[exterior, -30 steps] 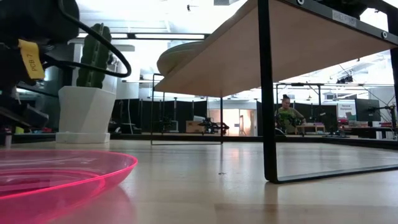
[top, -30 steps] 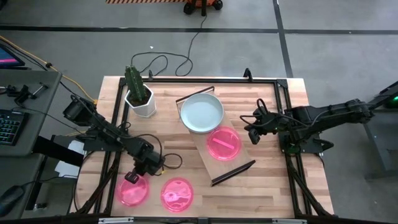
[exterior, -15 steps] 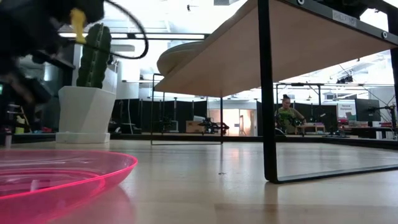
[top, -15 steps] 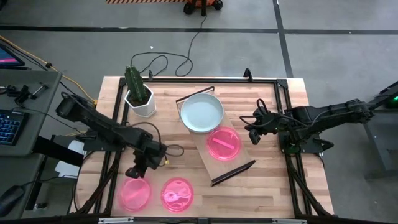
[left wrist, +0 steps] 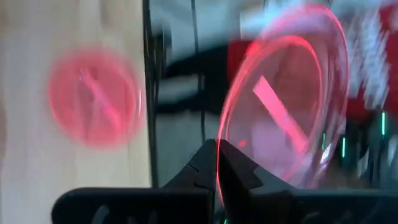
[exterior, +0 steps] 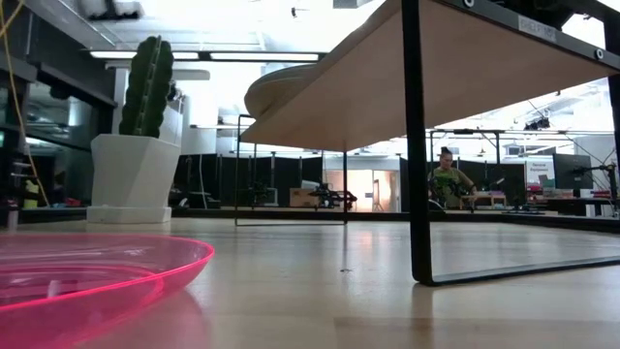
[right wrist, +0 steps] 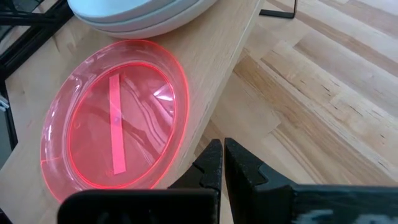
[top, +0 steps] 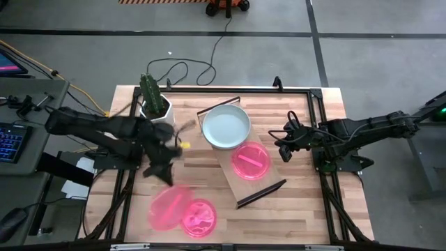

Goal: Place and stack plates onto a shelf
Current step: Stack the left pink transparent plate on top of the pink plate on the shelf

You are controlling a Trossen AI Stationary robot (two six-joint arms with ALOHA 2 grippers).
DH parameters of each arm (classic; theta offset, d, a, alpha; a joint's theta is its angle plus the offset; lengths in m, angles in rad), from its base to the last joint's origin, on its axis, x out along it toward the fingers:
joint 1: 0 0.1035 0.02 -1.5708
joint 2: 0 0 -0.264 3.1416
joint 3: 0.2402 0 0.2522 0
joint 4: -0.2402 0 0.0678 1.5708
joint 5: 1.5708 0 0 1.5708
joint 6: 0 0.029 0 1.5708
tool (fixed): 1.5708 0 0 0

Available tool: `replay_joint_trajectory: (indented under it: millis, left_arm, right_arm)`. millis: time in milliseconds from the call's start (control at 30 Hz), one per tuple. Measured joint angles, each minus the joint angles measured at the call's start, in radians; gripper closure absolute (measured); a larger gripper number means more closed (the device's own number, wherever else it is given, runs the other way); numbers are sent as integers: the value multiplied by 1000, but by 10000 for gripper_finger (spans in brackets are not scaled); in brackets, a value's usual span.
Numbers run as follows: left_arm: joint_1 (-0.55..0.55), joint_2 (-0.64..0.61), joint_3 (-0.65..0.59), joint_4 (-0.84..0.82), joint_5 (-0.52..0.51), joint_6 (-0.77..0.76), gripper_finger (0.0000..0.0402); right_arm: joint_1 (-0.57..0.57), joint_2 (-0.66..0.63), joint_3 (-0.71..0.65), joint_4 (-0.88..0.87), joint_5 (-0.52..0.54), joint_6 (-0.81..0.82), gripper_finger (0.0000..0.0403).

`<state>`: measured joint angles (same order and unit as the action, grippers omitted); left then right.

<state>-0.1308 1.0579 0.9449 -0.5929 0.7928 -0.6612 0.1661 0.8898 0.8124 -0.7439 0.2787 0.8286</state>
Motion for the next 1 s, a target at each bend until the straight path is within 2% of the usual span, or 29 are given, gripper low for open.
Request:
replay_joint_trajectory:
  millis: [167, 333, 433, 567, 833, 1000]
  left_arm:
    - [64, 33, 107, 206, -245, -191, 401]
    - [80, 139, 174, 286, -567, -291, 401]
    - [65, 205, 178, 361, -718, -358, 401]
    - [22, 297, 178, 440, -854, -460, 401]
    - [-145, 421, 177, 430, -1068, -685, 401]
    - [-214, 462, 177, 430, -1278, -845, 401]
  right_arm:
    - [0, 0, 0, 1, 0, 1, 402]
    - [0, 0, 0, 9, 0, 1, 402]
    - [0, 0, 0, 9, 0, 1, 402]
    - [0, 0, 0, 9, 0, 1, 402]
    - [-10, -40, 0, 6, 1, 1, 402]
    - [-36, -98, 0, 9, 2, 1, 402]
